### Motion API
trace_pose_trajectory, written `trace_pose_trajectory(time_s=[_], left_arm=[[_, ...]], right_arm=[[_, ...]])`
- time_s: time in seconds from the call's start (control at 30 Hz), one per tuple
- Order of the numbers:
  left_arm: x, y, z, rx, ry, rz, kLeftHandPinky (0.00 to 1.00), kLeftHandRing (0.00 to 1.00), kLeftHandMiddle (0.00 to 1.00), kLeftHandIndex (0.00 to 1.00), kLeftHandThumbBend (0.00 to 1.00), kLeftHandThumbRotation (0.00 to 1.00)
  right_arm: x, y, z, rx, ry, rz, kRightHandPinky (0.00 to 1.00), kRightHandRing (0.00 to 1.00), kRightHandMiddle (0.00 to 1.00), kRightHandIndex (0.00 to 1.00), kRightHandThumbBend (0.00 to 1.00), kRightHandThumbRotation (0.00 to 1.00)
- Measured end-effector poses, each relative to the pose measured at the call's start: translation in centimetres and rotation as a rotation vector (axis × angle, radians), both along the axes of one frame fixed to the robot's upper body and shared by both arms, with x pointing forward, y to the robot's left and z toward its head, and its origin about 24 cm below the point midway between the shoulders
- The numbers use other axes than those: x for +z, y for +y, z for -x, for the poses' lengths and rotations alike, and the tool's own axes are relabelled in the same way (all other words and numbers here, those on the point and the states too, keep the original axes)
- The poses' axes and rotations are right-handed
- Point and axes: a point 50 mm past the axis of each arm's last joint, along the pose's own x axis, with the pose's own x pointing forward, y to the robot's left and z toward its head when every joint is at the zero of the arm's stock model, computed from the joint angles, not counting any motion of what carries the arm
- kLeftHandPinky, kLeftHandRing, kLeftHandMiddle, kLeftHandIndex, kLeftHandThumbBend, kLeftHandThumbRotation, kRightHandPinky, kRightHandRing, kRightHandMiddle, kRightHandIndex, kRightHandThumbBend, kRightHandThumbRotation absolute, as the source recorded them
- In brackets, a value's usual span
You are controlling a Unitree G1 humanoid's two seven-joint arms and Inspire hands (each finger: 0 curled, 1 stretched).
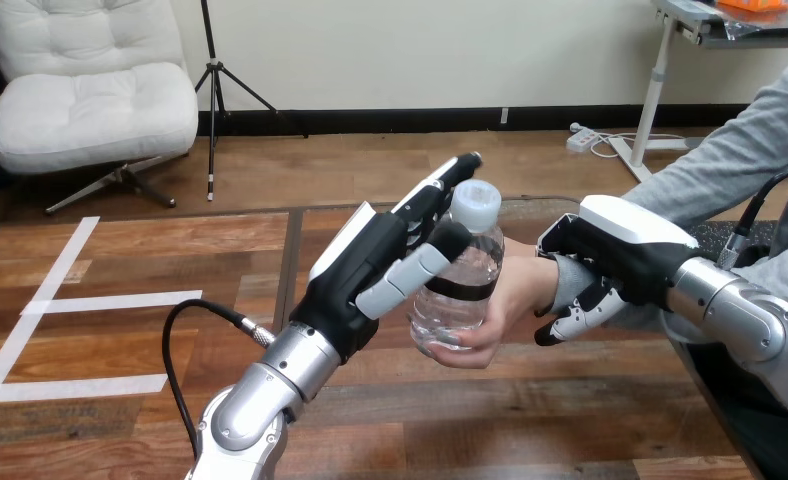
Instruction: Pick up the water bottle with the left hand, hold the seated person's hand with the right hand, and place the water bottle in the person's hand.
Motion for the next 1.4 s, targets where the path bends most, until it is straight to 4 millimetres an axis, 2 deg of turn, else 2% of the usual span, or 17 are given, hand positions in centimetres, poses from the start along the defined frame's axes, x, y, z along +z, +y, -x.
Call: trace_pose_trajectory(time_s=[0.3,0.57,1.4], left_arm=[[0.2,0.6,0.0,0.022,-0.016,0.037,1.0,0.99,0.99,0.98,1.0,0.98],[0.4,1.9,-0.1,0.055,-0.029,0.056,1.0,0.98,0.98,0.96,1.0,1.0],[0.6,8.7,1.0,0.258,-0.025,0.133,1.0,0.96,0.94,0.91,1.0,1.0]], right_arm=[[0.0,0.0,0.0,0.0,0.0,0.0,0.22,0.27,0.33,0.35,0.78,0.0],[0.0,0.0,0.0,0.0,0.0,0.0,0.22,0.27,0.33,0.35,0.78,0.0],[0.0,-0.1,0.0,-0.003,0.001,0.002,0.22,0.27,0.33,0.35,0.79,0.0]])
